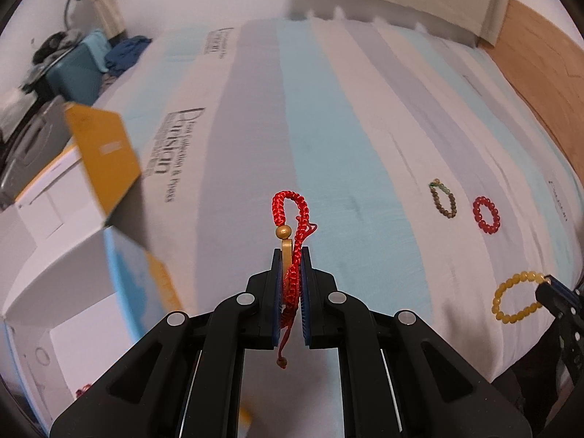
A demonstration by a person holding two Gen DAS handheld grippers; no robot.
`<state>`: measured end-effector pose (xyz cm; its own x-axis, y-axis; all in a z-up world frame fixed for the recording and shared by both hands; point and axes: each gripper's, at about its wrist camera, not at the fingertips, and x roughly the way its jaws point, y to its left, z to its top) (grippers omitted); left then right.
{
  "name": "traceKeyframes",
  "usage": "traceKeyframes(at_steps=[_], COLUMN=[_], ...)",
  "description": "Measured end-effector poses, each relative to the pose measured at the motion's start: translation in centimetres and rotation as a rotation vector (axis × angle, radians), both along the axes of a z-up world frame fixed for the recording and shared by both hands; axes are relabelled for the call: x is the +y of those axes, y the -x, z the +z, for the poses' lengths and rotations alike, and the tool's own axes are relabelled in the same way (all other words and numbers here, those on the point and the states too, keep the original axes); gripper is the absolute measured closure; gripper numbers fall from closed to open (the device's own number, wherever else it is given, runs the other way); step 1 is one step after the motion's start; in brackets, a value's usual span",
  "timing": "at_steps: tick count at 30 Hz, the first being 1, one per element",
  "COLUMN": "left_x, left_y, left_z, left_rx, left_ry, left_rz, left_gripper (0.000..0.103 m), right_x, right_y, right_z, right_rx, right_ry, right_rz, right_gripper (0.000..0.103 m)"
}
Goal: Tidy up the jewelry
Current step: 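Lift and carry the amber and red cord bracelets over the white box with both tools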
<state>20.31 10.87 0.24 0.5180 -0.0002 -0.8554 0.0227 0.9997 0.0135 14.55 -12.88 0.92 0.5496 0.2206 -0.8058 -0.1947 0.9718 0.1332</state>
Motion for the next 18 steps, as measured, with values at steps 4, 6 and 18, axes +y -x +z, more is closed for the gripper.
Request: traceKeyframes(at_steps=[4,6,18], left_x=[2.3,3.5,13.3], left_y=[1.8,2.7,8.2], left_z=[1.1,1.7,4.4], left_rx=[-0.014,-0.019,-0.051], left_ry=[-0.002,0.002,-0.012], left_rz=[0.027,0.042,0.17], left_gripper=[0.096,0.096,0.096], right_x=[2.7,4.0,15.5], right_y=[0.0,0.0,1.0], right_z=[1.2,1.7,4.7], right_rx=[-0.019,-0.028,-0.073], right_ry=[0.004,0.005,-0.005], right_rz=[0.033,0.051,0.204], right_gripper=[0.094,0.094,0.094])
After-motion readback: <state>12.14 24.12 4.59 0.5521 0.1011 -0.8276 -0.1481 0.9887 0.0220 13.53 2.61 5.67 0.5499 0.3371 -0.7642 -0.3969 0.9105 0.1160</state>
